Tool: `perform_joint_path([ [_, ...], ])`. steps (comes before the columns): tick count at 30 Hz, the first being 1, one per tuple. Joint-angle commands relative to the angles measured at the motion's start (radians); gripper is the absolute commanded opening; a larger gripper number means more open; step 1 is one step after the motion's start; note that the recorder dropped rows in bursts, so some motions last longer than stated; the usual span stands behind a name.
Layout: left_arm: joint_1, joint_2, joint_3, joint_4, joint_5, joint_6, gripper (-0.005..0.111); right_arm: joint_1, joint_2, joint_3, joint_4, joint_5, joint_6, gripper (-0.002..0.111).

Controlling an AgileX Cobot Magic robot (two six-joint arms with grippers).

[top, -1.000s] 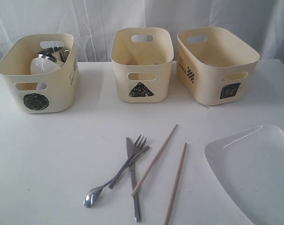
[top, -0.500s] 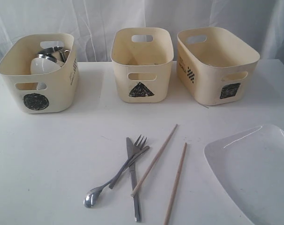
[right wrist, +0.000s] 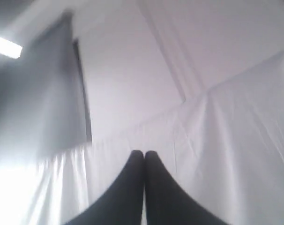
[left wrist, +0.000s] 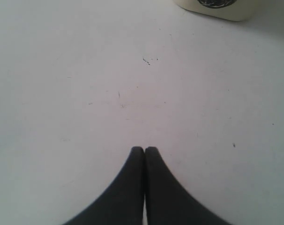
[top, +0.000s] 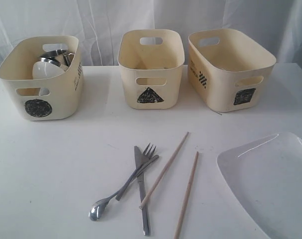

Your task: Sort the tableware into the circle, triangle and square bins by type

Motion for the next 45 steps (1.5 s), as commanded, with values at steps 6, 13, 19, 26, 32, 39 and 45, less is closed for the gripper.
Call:
perform_joint_path([
  [6, 0.002, -0.003, 0.009, -0.014, 0.057, 0.002, 0.001, 0.004, 0.673, -0.258, -1.135, 1.02, 0.57, 0.0],
  [13, 0.002, -0.003, 0.009, -0.014, 0.057, 0.002, 0.001, 0.026, 0.768, -0.297, -0.405, 1.246, -0.107, 0.0],
  [19, 0.002, -0.003, 0.009, -0.014, 0.057, 0.002, 0.001, 0.223, 0.794, -0.346, 0.668, 1.309, -0.924, 0.0],
  [26, 0.002, -0.003, 0.009, -0.014, 0.057, 0.002, 0.001, 0.524, 1.027, -0.363, 0.681, 1.354, -0.849, 0.0],
  [32, 0.002, -0.003, 0.009, -0.014, 0.057, 0.002, 0.001, 0.561, 1.148, -0.424, 0.599, 1.404, -0.744, 0.0],
  [39, 0.002, -0.003, 0.009, -0.014, 0.057, 0.002, 0.001, 0.561, 1.152, -0.448, 0.48, 1.331, -0.748, 0.003],
  [45, 0.002, -0.003, 0.009, -0.014, 0.057, 0.002, 0.001, 0.561, 1.196, -0.485, 0.486, 1.451, -0.706, 0.037],
])
